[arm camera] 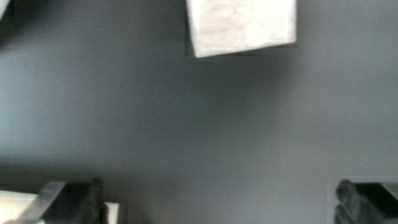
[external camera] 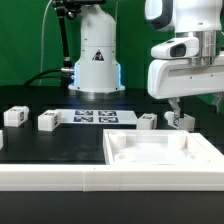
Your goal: Assemble one leg
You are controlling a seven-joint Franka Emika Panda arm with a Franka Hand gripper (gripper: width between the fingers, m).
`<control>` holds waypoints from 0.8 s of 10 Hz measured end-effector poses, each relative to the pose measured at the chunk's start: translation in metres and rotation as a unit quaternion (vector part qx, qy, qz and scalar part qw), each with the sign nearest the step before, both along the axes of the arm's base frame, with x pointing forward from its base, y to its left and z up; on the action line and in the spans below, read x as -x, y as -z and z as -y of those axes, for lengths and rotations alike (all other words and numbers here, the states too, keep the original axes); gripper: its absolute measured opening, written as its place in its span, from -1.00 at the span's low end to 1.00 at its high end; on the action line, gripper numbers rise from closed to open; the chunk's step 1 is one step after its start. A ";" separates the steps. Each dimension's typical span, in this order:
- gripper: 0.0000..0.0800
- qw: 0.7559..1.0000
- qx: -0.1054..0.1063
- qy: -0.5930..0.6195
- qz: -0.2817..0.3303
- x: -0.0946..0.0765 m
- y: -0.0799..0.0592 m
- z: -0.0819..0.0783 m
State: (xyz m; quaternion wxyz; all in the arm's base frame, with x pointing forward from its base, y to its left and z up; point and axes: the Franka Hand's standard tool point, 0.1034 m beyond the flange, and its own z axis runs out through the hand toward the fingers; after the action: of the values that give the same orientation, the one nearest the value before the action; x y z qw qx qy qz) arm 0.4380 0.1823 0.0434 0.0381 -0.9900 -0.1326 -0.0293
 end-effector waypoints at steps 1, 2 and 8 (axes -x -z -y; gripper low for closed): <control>0.62 1.000 0.003 -0.016 -0.006 0.000 0.000 0.003; 0.62 1.000 0.003 -0.013 -0.006 0.000 0.000 0.002; 0.62 0.974 0.075 -0.011 -0.213 0.018 0.003 -0.001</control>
Offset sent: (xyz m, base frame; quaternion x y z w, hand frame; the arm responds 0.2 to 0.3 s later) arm 0.0000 0.0000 0.0000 0.0000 -0.1296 0.0000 0.9916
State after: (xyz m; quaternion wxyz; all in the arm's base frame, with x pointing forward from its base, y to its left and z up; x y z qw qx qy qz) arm 0.4200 0.1830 0.0405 -0.0088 -0.9720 -0.1340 0.1927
